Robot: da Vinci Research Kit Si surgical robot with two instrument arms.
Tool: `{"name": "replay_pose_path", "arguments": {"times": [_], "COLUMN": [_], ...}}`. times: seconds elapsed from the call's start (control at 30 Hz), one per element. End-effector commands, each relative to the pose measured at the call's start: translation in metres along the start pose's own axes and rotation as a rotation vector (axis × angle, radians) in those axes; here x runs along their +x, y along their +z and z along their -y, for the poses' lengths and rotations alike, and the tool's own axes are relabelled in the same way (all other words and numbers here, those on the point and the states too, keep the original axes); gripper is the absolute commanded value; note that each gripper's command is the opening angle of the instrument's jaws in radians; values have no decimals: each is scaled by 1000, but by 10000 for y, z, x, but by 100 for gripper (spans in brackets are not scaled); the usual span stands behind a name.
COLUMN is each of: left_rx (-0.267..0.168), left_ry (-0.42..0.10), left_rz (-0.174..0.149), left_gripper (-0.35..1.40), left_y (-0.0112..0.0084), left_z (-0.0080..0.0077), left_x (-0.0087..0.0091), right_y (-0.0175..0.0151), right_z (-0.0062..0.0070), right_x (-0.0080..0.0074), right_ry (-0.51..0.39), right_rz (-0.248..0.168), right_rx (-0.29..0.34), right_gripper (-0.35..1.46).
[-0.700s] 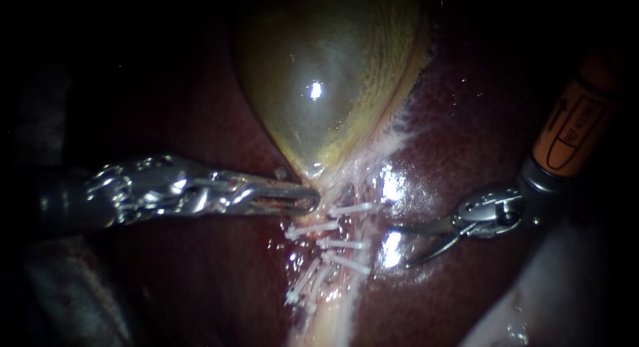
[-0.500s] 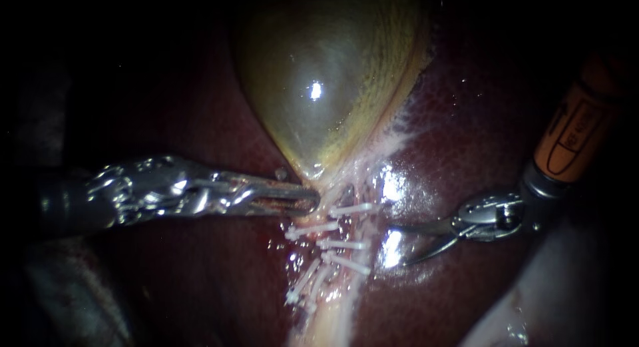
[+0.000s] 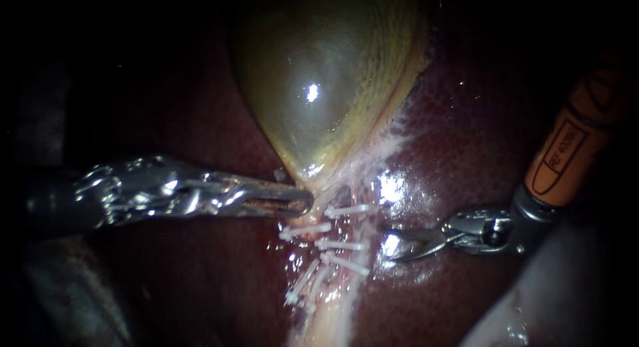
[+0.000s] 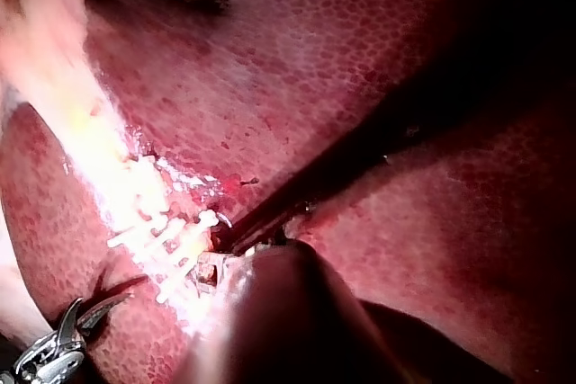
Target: Go to the cutting position right tube
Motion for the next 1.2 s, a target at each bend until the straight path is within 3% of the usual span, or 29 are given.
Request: {"name": "replay_pose_path", "arguments": {"times": [0.03,0.53,0.83,1.2], "left_rx": [3,11,16,16], "left_ry": [6,84,99,105], "left_rz": [4,65,78,85], "left_gripper": [-35,-35,-35,-35], "left_y": [-2,-31,-50,-56], "left_z": [0,-18,-36,-51], "left_x": [0,7,12,13], "right_y": [1,23,30,40], "right_z": [1,-3,-7,-11], "right_x": [-2,-6,-3,1], "right_ry": [16,71,75,85], "right_rz": [7,27,27,29], "right_rx": [2,-6,-9,-13], "right_gripper": [113,110,108,106]}}
